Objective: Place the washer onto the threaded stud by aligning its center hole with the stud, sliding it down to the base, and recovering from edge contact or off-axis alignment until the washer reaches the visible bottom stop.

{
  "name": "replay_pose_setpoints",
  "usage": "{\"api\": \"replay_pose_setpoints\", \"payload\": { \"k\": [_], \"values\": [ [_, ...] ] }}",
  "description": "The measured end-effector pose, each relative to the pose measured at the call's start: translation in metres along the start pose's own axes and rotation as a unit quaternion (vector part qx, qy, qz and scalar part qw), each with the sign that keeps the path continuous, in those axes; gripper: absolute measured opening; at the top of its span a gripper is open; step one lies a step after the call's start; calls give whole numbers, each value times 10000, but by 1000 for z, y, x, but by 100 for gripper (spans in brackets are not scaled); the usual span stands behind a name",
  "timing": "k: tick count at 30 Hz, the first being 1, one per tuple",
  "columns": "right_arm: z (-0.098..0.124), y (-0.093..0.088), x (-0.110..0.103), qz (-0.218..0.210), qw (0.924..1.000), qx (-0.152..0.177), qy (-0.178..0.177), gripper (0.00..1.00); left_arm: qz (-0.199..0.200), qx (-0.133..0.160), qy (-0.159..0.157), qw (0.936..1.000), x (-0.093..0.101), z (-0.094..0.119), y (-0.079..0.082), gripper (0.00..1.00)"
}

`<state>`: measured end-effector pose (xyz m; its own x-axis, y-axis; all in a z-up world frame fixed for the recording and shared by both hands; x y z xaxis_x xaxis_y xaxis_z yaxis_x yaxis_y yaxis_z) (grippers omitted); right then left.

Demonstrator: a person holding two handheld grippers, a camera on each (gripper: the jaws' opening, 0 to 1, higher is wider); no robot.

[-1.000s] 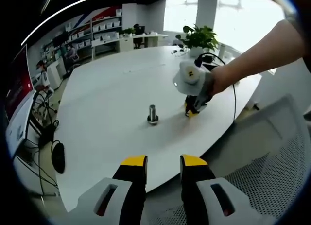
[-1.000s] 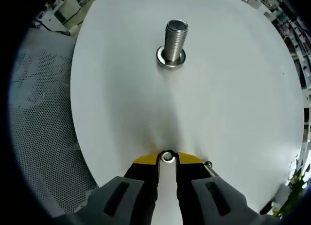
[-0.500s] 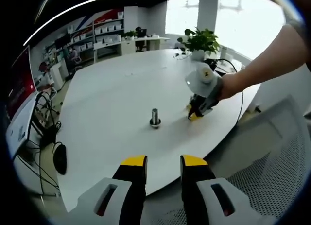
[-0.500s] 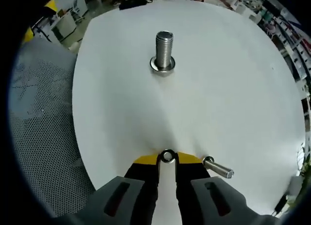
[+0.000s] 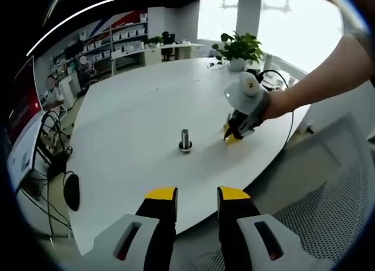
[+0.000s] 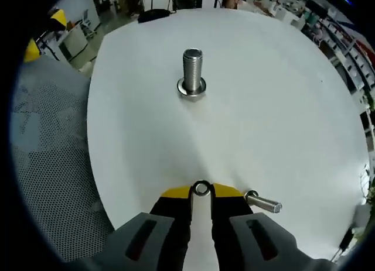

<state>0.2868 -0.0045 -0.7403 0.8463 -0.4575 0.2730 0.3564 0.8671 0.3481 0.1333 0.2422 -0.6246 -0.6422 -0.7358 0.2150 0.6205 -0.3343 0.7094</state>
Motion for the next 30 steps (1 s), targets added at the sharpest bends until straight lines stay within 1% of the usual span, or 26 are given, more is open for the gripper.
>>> {"api": "replay_pose_setpoints", "payload": {
  "k": [3, 5, 8, 9, 10, 11, 12, 14, 16, 20, 25, 26, 28, 30],
  "values": [
    [6, 5, 6, -293, 9994, 199, -21, 13, 6, -1, -8, 10000, 0, 0, 0, 25],
    [12, 8, 6, -423, 9988, 259, 4, 13, 2, -13, -18, 10000, 0, 0, 0, 25],
    [19, 15, 10, -587, 9971, 478, 13, 13, 23, 74, 23, 10000, -1, 2, 1, 25],
    [20, 17, 10, -764, 9954, 566, 120, 13, 27, 78, 17, 10000, -1, 2, 1, 25],
    [24, 22, 9, -1058, 9907, 784, 344, 13, 18, 61, 10, 10000, -1, 1, 1, 25],
    [27, 24, 11, -1199, 9889, 836, 287, 13, -17, 29, -22, 10000, 0, 0, 1, 25],
    [30, 25, 16, -1190, 9892, 842, 143, 13, -39, 14, -39, 10000, 1, 0, 1, 25],
    [33, 25, 19, -1190, 9889, 875, 177, 13, -39, -27, -62, 10000, 1, -1, 0, 25],
    [36, 25, 23, -1102, 9897, 913, 97, 13, -31, -49, -66, 10000, 0, -2, 0, 25],
    [39, 23, 32, -1131, 9891, 948, 25, 13, -8, -9, -54, 10000, 0, 0, 0, 25],
    [46, 18, 42, -1364, 9855, 1005, -53, 13, -14, -60, -77, 10000, 0, -1, 0, 25],
    [48, 18, 45, -1490, 9831, 1060, -40, 13, -9, -63, -81, 9999, 0, -1, 0, 25],
    [52, 15, 49, -1527, 9818, 1123, -100, 13, 1, -47, -83, 10000, 0, -1, 0, 25],
    [52, 11, 52, -1527, 9819, 1110, -155, 13, 9, -29, -76, 10000, 0, -1, 0, 25]
  ]
}}
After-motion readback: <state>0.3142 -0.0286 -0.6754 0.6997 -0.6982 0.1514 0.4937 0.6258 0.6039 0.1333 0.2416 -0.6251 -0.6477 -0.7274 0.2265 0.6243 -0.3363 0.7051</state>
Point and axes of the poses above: the point that each gripper's makers call its tool centre point, and the gripper's own axes: z roughly backward along the fingers, x roughly to its right, y roughly out of its top, the point moved 10 cm from there along z, roughly backward along the fingers, and after that the axes turned 13 degrees about -y, right-handed, at the moved point
